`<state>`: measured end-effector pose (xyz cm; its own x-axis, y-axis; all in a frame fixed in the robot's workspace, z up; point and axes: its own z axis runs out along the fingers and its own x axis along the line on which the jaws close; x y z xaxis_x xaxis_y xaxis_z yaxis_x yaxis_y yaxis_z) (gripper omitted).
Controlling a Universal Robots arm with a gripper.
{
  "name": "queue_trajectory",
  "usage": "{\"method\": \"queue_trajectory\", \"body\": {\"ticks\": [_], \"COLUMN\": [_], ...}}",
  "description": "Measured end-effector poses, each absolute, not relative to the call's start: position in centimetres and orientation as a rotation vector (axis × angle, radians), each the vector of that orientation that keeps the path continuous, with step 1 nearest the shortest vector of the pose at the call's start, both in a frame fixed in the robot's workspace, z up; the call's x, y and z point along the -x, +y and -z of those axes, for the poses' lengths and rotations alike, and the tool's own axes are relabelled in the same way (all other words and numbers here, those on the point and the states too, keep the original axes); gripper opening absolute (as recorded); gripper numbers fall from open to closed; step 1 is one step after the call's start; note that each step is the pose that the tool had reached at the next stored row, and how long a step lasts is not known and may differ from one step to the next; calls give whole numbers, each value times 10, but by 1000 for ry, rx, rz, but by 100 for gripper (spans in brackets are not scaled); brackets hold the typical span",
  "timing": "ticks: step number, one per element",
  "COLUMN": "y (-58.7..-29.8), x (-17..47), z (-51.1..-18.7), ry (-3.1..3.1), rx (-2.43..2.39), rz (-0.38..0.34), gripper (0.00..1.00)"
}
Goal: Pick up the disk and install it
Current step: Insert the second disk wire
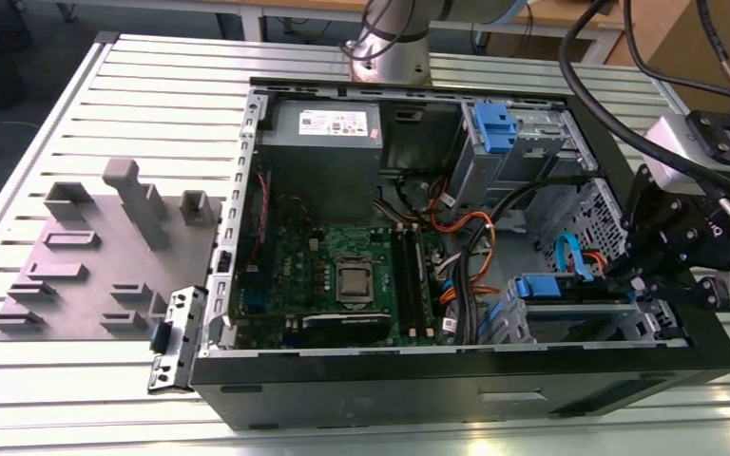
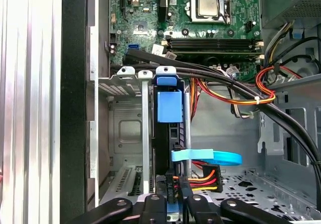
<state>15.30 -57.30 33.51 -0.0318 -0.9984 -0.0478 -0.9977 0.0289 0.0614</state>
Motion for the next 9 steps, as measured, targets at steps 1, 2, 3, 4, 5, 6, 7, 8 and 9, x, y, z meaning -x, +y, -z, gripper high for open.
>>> {"method": "queue_trajectory", "body": {"ticks": [1, 2, 3, 4, 5, 6, 7, 8, 9], "y": [-573, -573, -573, -573, -573, -573, -573, -573, -573], "x": [-153, -153, -153, -153, -153, -153, -153, -153, -153], "z": [-335, -335, -335, -335, -335, -335, -335, -335, -335], "ry": [-2247, -2247, -2247, -2247, -2247, -2247, -2247, -2247, -2247], "rx": [-2180, -2180, -2180, -2180, -2180, -2180, -2180, -2180, -2180], "rz": [121, 121, 121, 121, 121, 121, 121, 121, 121], "gripper": [24, 24, 24, 24, 24, 24, 22, 16, 16]}}
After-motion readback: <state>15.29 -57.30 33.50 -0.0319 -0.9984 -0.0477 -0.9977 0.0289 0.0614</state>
